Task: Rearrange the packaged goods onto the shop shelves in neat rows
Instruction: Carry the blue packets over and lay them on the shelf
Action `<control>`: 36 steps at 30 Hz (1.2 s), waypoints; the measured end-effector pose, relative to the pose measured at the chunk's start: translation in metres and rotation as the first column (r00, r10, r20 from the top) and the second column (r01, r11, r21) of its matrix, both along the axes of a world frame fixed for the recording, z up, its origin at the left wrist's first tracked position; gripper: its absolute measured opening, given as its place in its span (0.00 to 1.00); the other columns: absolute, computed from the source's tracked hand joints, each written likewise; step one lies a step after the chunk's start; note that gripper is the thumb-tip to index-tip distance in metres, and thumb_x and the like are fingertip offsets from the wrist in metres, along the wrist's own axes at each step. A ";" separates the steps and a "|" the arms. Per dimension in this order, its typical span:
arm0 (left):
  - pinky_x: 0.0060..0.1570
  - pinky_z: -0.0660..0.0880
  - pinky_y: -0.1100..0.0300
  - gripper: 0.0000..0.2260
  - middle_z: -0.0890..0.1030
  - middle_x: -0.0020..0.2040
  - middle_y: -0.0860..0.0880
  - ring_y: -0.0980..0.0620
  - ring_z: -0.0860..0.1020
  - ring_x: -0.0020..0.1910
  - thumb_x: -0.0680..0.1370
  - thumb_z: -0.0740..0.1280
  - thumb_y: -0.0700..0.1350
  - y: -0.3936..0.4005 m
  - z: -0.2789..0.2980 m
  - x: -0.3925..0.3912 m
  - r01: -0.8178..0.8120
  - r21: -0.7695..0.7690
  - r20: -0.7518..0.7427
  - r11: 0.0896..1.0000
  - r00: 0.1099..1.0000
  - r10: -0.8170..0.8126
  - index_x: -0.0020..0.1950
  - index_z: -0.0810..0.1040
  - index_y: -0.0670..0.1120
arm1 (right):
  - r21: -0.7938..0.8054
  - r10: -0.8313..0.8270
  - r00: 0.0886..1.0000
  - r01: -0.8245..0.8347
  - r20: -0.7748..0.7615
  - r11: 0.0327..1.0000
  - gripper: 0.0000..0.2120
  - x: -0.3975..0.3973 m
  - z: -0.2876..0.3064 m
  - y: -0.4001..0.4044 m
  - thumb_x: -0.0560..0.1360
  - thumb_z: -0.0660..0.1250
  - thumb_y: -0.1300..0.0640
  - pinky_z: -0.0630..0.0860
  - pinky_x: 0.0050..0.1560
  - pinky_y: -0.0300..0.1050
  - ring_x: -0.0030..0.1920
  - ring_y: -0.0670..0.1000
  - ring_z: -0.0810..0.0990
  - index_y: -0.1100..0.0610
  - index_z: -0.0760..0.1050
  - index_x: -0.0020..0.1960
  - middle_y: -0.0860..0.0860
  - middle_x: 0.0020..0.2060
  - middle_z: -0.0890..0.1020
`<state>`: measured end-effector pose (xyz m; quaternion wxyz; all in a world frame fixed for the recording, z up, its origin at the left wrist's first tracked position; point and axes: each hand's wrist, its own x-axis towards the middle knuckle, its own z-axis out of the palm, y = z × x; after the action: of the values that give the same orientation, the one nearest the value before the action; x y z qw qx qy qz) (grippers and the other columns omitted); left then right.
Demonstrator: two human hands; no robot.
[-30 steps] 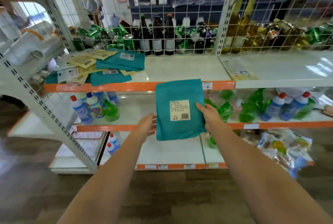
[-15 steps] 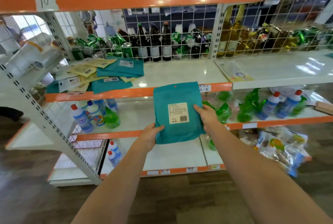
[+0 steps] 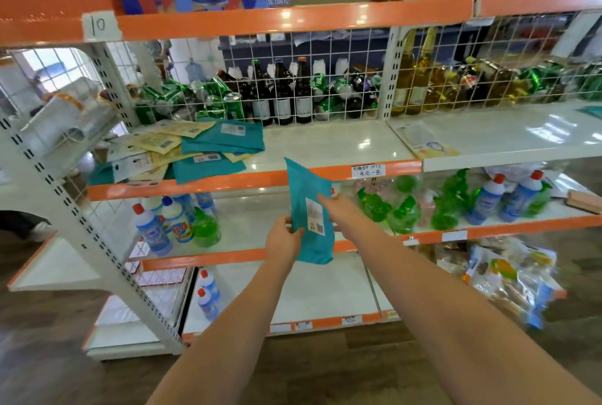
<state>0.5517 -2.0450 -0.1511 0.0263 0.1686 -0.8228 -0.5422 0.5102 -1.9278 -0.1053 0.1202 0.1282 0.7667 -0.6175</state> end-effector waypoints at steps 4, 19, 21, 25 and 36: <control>0.45 0.74 0.56 0.09 0.80 0.53 0.44 0.44 0.79 0.51 0.79 0.62 0.43 0.012 0.000 0.010 0.061 -0.293 -0.001 0.954 0.998 -0.064 0.58 0.72 0.42 | -0.083 0.052 0.994 -0.044 0.096 0.996 0.20 0.002 0.000 -0.029 0.75 0.66 0.46 0.72 0.49 0.49 0.51 0.55 0.74 0.59 0.70 0.59 0.56 0.52 0.74; 0.53 0.73 0.53 0.19 0.76 0.60 0.45 0.45 0.75 0.58 0.82 0.53 0.56 0.002 0.009 0.008 0.312 -0.668 0.042 0.675 0.922 -0.385 0.64 0.72 0.47 | -0.138 -0.188 0.981 0.191 0.037 0.972 0.11 0.000 -0.009 0.020 0.77 0.62 0.67 0.76 0.38 0.46 0.43 0.57 0.79 0.66 0.73 0.59 0.59 0.47 0.79; 0.55 0.71 0.54 0.18 0.76 0.62 0.45 0.45 0.74 0.60 0.82 0.53 0.54 -0.007 0.013 -0.002 0.284 -0.699 0.032 0.656 0.930 -0.367 0.65 0.72 0.47 | -0.219 -0.224 0.974 0.222 0.014 0.950 0.12 0.000 -0.008 0.040 0.76 0.64 0.67 0.75 0.39 0.45 0.37 0.53 0.78 0.67 0.73 0.60 0.57 0.41 0.79; 0.54 0.71 0.53 0.15 0.75 0.61 0.43 0.45 0.74 0.59 0.83 0.50 0.47 -0.017 0.025 -0.022 0.269 -0.742 0.037 0.614 0.931 -0.363 0.64 0.72 0.44 | -0.344 -0.236 0.972 0.228 0.020 0.911 0.10 0.006 -0.004 0.072 0.77 0.65 0.63 0.77 0.45 0.51 0.39 0.54 0.79 0.63 0.74 0.57 0.55 0.40 0.81; 0.57 0.71 0.53 0.17 0.76 0.61 0.43 0.42 0.74 0.61 0.83 0.50 0.49 -0.026 -0.005 -0.026 0.326 -0.758 0.140 0.565 0.927 -0.348 0.63 0.74 0.45 | -0.446 -0.350 0.935 0.341 0.066 0.827 0.04 0.039 -0.027 0.116 0.78 0.64 0.55 0.77 0.45 0.49 0.42 0.54 0.80 0.56 0.74 0.48 0.54 0.43 0.81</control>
<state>0.5255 -2.0705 -0.1558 0.0022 -0.0257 -0.9903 -0.1364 0.5492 -1.8118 -0.1319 0.0259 0.2274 0.5677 -0.7908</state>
